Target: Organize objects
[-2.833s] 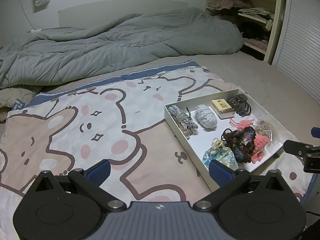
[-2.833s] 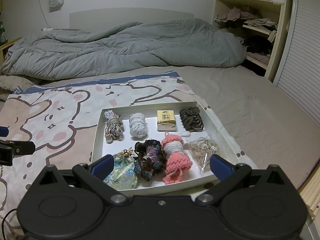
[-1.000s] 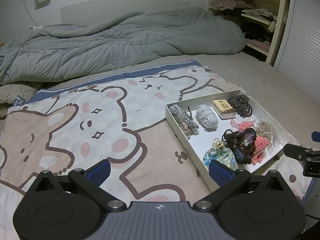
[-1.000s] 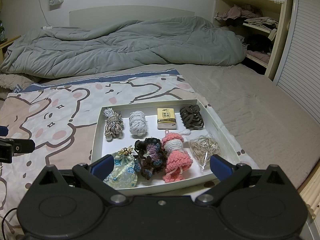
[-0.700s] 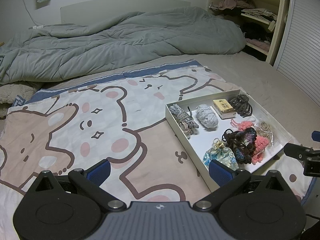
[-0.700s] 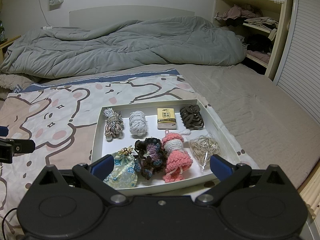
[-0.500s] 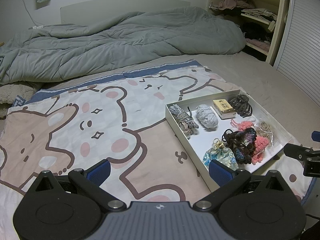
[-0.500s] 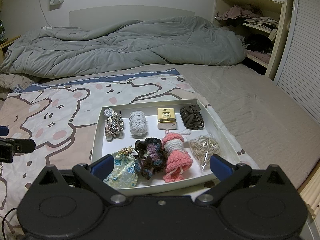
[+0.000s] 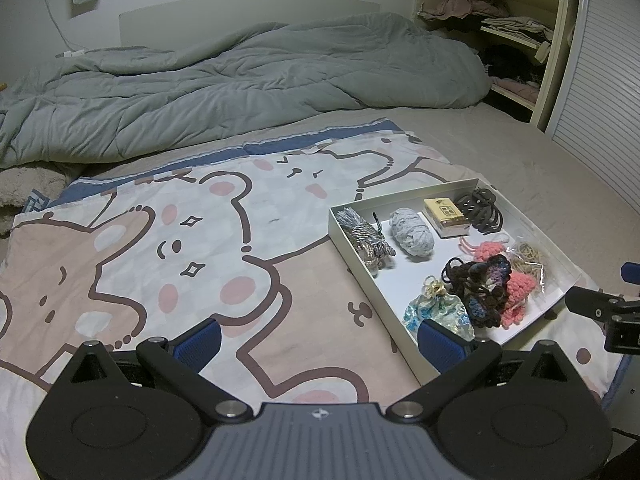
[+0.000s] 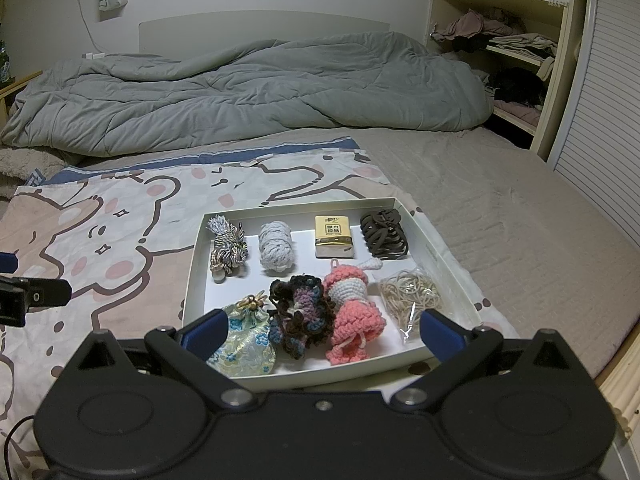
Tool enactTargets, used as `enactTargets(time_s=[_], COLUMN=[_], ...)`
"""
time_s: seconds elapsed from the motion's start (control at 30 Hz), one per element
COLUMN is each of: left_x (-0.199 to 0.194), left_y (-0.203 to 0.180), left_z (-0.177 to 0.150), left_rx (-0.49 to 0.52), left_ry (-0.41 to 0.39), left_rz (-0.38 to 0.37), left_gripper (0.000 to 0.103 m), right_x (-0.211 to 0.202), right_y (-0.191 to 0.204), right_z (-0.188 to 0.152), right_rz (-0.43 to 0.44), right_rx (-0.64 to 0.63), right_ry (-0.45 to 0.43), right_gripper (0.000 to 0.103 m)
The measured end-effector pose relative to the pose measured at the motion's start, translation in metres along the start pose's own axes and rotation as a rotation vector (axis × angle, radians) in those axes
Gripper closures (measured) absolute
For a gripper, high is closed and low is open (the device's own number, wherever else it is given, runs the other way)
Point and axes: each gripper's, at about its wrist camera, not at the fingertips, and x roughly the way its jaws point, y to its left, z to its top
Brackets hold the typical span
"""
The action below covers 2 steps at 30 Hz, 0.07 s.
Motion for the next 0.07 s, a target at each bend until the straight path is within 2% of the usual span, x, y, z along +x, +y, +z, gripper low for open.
enactTargets(time_s=[0.07], left_x=[0.0001], left_y=[-0.0001], left_z=[-0.0002], left_rx=[0.001], left_ry=[0.0], left_rz=[0.001], left_gripper=[0.0], right_x=[0.0], right_y=[-0.0002], right_z=[0.0001], right_rz=[0.0], right_rx=[0.0], right_ry=[0.0], right_gripper=[0.0])
